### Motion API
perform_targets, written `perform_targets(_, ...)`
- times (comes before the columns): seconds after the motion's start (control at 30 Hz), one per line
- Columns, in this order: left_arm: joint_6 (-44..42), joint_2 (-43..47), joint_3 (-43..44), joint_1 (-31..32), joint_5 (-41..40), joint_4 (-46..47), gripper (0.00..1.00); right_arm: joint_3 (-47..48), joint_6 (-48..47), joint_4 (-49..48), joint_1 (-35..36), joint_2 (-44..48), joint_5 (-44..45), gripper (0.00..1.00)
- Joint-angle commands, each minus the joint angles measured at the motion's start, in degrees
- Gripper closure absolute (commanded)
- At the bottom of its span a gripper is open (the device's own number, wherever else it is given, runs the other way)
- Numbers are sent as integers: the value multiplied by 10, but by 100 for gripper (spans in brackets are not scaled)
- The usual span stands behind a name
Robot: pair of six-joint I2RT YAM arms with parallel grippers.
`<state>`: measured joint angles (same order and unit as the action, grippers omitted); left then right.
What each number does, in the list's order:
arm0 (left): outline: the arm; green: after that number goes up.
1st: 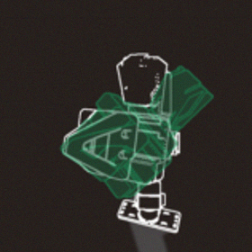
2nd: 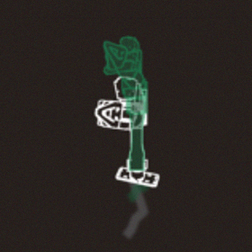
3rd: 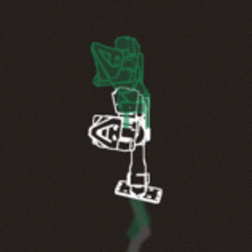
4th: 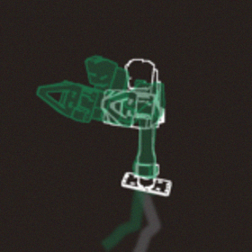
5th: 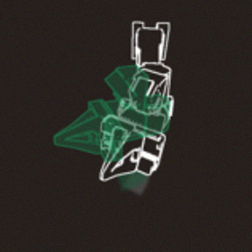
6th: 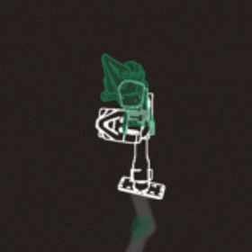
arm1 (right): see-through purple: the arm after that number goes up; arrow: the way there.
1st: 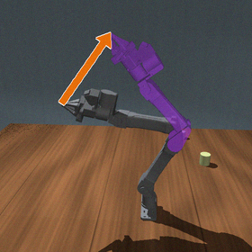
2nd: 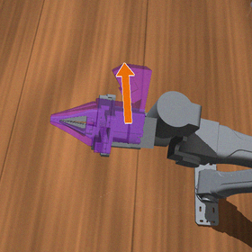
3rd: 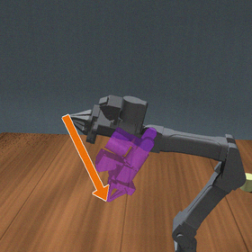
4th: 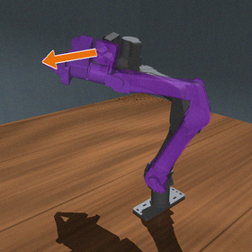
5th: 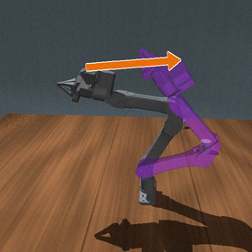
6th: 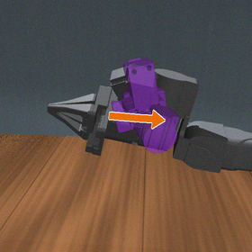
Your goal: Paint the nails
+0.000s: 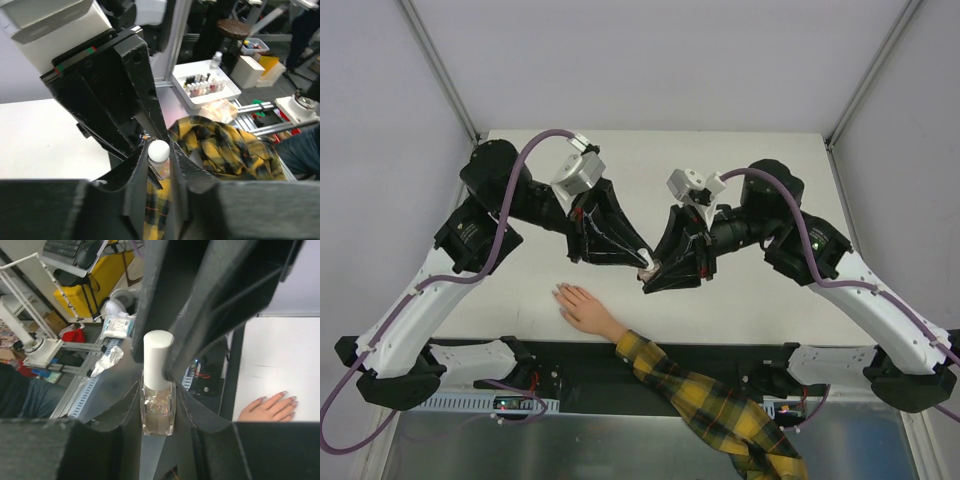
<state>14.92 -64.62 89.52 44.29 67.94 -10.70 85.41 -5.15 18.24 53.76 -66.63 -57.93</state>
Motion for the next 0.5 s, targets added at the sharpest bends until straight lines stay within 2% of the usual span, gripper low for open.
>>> perform_targets(0.0, -3, 20, 7, -4, -61, 1, 64, 19, 10, -61, -33, 21, -12, 100)
perform_targets(0.03, 5, 27, 7, -10, -96, 0, 55, 32, -16, -26, -35, 22, 14, 100)
perform_targets(0.07, 7, 40, 4, -12, -151, -1, 40, 43, -60, 8, -33, 21, 74, 100)
perform_targets(0.1, 11, 47, 1, -11, -190, -1, 34, 51, -70, 47, -33, 20, 107, 100)
perform_targets(0.17, 27, 64, -2, -12, -252, -2, 29, 56, -98, 66, -33, 26, 185, 100)
perform_targets(0.2, 34, 69, -4, -11, -319, -2, 25, 55, -101, 68, -32, 28, 211, 100)
perform_targets(0.3, 61, 78, -4, -11, -404, -2, 20, 69, -133, 92, -19, 22, 299, 100)
perform_targets(0.33, 74, 74, -2, -12, -420, -5, 20, 76, -133, 96, -1, 19, 367, 100)
perform_targets(0.47, 106, 59, 14, -11, -482, -36, 20, 82, -173, 90, 42, 13, 499, 100)
